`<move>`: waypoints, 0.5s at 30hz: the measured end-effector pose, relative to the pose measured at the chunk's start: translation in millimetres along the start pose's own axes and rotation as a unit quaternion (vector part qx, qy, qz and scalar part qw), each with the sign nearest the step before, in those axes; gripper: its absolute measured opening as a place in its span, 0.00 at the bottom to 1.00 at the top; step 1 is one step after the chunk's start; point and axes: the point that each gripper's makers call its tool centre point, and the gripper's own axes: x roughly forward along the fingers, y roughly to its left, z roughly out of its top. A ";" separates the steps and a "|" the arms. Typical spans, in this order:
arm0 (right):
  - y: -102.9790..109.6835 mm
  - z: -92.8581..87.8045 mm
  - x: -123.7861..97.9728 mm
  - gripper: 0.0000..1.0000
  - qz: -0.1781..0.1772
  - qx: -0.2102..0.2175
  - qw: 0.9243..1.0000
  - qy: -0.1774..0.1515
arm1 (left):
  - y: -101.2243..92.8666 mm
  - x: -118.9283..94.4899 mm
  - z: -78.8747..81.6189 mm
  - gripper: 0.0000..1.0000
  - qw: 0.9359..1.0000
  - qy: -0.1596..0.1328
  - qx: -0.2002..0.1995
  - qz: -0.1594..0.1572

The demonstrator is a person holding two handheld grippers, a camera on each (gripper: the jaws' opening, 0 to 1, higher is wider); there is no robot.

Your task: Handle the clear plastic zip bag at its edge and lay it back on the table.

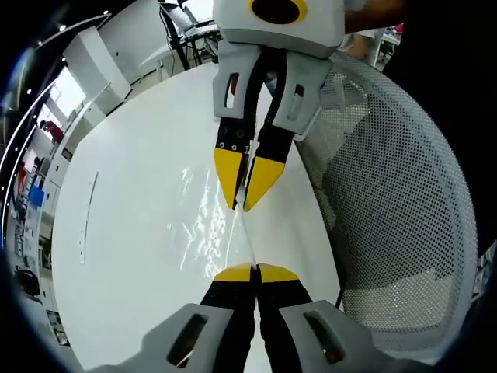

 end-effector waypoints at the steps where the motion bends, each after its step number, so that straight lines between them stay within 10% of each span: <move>1: 0.0 -0.1 0.0 0.00 0.000 0.000 1.000 0.000 | -0.1 0.0 0.1 0.00 1.000 0.000 0.000 0.000; 15: -0.1 0.4 0.7 0.00 -0.001 0.007 1.000 -0.006 | 0.4 -0.7 -1.6 0.00 1.000 0.000 -0.005 0.002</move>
